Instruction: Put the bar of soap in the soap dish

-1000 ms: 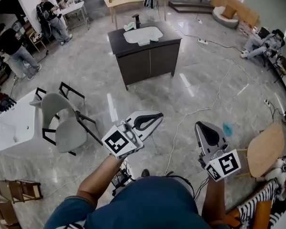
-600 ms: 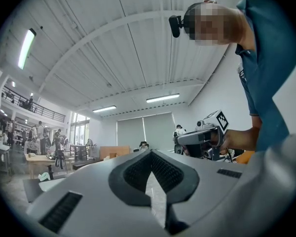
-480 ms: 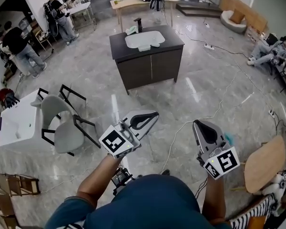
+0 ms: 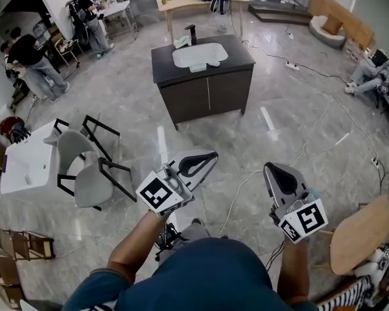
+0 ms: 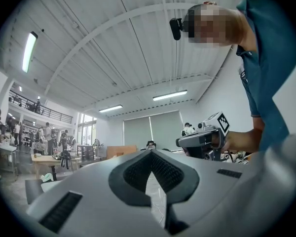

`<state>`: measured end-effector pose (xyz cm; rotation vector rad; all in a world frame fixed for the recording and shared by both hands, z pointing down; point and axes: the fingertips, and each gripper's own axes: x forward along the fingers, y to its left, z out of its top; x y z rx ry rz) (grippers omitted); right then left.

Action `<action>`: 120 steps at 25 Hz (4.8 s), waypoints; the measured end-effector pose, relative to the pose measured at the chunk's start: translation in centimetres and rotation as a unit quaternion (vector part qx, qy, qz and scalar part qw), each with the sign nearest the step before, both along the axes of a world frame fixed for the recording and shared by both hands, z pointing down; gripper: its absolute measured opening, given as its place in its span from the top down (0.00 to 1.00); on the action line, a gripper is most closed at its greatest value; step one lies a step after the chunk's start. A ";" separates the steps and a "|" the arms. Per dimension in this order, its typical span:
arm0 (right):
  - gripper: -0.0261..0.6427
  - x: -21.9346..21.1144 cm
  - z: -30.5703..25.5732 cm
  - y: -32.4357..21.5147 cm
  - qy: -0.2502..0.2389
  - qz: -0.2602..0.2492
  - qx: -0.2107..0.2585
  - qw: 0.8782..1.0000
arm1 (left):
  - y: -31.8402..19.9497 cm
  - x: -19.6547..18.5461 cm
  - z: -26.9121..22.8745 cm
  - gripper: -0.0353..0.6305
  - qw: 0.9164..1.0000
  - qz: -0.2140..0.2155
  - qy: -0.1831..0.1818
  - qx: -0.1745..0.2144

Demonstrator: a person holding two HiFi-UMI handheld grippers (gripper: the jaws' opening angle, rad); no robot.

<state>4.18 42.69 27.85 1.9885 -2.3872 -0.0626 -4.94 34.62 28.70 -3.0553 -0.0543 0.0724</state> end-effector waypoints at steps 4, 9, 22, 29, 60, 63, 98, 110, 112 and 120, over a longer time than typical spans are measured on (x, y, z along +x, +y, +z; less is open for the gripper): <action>0.94 1.2 0.4 -2.8 0.000 0.004 -0.004 1.000 | -2.8 1.1 0.7 0.94 1.000 0.005 -0.002 -0.001; 0.94 2.6 0.1 -7.2 0.002 0.018 -0.005 1.000 | -7.7 2.9 0.1 0.94 1.000 0.018 0.017 0.000; 0.94 4.7 0.7 -17.6 0.004 0.041 -0.019 0.999 | -17.7 5.1 0.8 0.94 0.999 0.042 0.007 -0.003; 0.94 8.6 1.5 -22.0 -0.004 0.028 -0.022 0.999 | -21.5 8.3 1.7 0.94 1.000 0.029 0.001 -0.008; 0.94 24.8 3.3 -43.4 -0.017 -0.028 -0.036 0.999 | -41.7 23.9 2.8 0.94 0.999 -0.028 0.000 -0.024; 0.94 25.3 3.4 -45.9 -0.018 -0.018 -0.034 0.999 | -44.1 24.3 2.9 0.94 1.000 -0.016 -0.003 -0.021; 0.94 37.7 8.6 -67.5 -0.039 -0.141 -0.072 0.987 | -62.6 36.0 5.1 0.94 0.989 -0.141 -0.020 -0.028; 0.94 36.2 10.1 -77.2 -0.038 -0.110 -0.082 0.990 | -73.0 34.1 5.8 0.94 0.993 -0.113 -0.012 -0.035; 0.94 35.7 10.2 -78.7 -0.036 -0.109 -0.079 0.990 | -74.4 34.1 5.8 0.94 0.994 -0.106 -0.012 -0.033; 0.94 35.4 11.9 -83.0 -0.032 -0.118 -0.091 0.988 | -78.0 34.3 6.4 0.94 0.993 -0.108 -0.012 -0.044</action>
